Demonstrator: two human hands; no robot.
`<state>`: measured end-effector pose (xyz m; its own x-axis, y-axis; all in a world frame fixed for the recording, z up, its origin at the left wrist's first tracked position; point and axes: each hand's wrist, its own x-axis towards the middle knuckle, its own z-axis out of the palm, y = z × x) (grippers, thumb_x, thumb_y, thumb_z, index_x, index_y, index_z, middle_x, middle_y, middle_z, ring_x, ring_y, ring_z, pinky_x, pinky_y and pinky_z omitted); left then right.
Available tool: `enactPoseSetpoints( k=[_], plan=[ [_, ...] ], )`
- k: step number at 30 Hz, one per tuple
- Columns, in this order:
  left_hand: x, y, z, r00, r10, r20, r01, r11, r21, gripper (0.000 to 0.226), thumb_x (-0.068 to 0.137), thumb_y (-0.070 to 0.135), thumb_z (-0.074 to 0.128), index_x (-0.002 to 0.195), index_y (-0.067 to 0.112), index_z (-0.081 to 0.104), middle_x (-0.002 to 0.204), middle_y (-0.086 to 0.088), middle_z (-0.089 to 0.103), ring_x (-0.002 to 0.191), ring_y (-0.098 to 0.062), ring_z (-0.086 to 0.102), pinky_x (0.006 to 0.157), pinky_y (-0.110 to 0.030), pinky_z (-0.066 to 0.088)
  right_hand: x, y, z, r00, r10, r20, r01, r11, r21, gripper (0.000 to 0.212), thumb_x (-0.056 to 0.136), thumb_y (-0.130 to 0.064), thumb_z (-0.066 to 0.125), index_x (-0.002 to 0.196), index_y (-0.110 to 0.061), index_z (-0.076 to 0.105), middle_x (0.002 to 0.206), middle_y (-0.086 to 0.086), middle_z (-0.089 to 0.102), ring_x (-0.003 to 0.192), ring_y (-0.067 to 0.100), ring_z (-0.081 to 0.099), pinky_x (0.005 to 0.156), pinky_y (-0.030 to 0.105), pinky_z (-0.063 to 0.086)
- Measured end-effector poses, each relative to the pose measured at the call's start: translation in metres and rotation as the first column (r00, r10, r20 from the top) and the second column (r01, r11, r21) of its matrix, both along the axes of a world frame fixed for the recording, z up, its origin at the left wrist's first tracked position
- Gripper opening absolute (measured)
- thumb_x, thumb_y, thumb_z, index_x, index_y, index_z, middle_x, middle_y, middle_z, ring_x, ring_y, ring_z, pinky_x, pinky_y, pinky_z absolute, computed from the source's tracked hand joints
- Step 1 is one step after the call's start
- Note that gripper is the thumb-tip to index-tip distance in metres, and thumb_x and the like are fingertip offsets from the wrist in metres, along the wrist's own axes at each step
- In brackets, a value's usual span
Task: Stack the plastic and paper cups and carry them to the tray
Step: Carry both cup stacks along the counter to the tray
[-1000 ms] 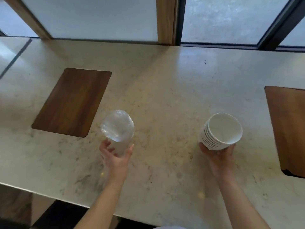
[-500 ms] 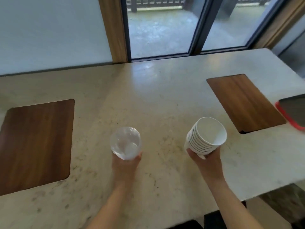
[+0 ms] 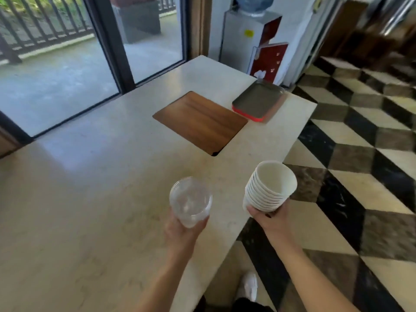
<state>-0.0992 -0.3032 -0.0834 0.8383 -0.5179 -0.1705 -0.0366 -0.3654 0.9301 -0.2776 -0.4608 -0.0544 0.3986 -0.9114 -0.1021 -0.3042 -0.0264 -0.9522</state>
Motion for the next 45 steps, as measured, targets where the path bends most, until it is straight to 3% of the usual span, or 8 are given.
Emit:
enactPoseSetpoints(
  k=[6,10,14,22,32,37,42,45],
  plan=[
    [-0.05,-0.084,0.009,0.969,-0.246,-0.038,0.244,0.969,-0.043,0.08,0.065,0.062,0.084,0.13,0.021,0.061,0.113,0.001,0.074,0.105,-0.017,0.07,0.086,-0.045,0.057,-0.071,-0.051,-0.005,0.982,-0.191,0.005,0.191,0.981,-0.02,0.083,0.067,-0.049,0.088,0.127,-0.06,0.033,0.113,-0.049,0.052,0.107,-0.024,0.05,0.083,0.012,0.04],
    [-0.093,-0.15,0.022,0.963,-0.27,0.014,0.27,0.96,-0.071,0.086,0.059,0.069,0.083,0.13,0.028,0.057,0.117,0.008,0.071,0.106,-0.011,0.067,0.081,-0.024,0.052,-0.112,-0.099,-0.003,0.97,-0.242,0.014,0.242,0.97,0.001,0.085,0.069,-0.04,0.09,0.135,-0.044,0.037,0.124,-0.027,0.056,0.114,-0.006,0.054,0.09,0.017,0.045],
    [-0.131,-0.21,0.031,0.941,-0.326,0.093,0.332,0.942,-0.056,0.095,0.054,0.082,0.075,0.131,0.029,0.054,0.117,0.014,0.067,0.104,-0.009,0.065,0.082,-0.021,0.055,-0.147,-0.148,-0.004,0.965,-0.264,0.002,0.264,0.964,-0.024,0.087,0.071,-0.032,0.09,0.138,-0.041,0.036,0.126,-0.022,0.054,0.115,-0.012,0.052,0.083,0.003,0.045],
    [-0.159,-0.311,0.025,0.92,-0.385,0.079,0.383,0.923,0.034,0.076,0.07,0.04,0.089,0.135,0.028,0.051,0.125,0.005,0.065,0.107,-0.019,0.063,0.1,-0.043,0.053,-0.176,-0.23,-0.007,0.933,-0.357,-0.046,0.358,0.934,0.004,0.088,0.068,-0.045,0.088,0.133,-0.049,0.029,0.117,-0.035,0.048,0.105,-0.017,0.051,0.065,-0.005,0.041],
    [-0.133,-0.464,-0.011,0.922,-0.384,0.053,0.387,0.92,-0.056,0.071,0.071,0.044,0.088,0.13,0.036,0.051,0.118,0.009,0.066,0.097,-0.008,0.065,0.079,-0.017,0.052,-0.156,-0.378,-0.017,0.928,-0.352,-0.125,0.356,0.934,0.013,0.095,0.057,-0.064,0.083,0.133,-0.052,0.026,0.117,-0.032,0.05,0.111,0.007,0.056,0.085,0.024,0.055],
    [-0.105,-0.54,-0.008,0.937,-0.346,0.04,0.348,0.929,-0.124,0.064,0.072,0.044,0.089,0.116,0.064,0.047,0.104,0.037,0.062,0.1,0.023,0.054,0.059,0.004,0.043,-0.119,-0.465,-0.009,0.929,-0.321,-0.187,0.326,0.945,-0.001,0.096,0.067,-0.048,0.088,0.137,-0.046,0.024,0.119,-0.028,0.045,0.118,0.005,0.044,0.102,0.042,0.049],
    [-0.062,-0.582,0.0,0.957,-0.288,0.026,0.288,0.943,-0.168,0.066,0.076,0.043,0.086,0.132,0.038,0.053,0.119,0.017,0.066,0.107,0.003,0.061,0.075,-0.013,0.049,-0.064,-0.53,-0.001,0.95,-0.243,-0.195,0.251,0.968,0.017,0.101,0.067,-0.045,0.089,0.145,-0.038,0.026,0.141,-0.01,0.048,0.131,0.015,0.046,0.109,0.049,0.043],
    [-0.038,-0.594,-0.003,0.978,-0.208,0.016,0.208,0.966,-0.154,0.07,0.068,0.059,0.081,0.129,0.037,0.055,0.119,0.012,0.067,0.107,-0.01,0.064,0.083,-0.027,0.052,-0.028,-0.559,0.0,0.973,-0.127,-0.193,0.131,0.991,0.004,0.096,0.065,-0.048,0.089,0.136,-0.049,0.023,0.134,-0.019,0.047,0.12,0.004,0.044,0.107,0.037,0.037]
  ],
)
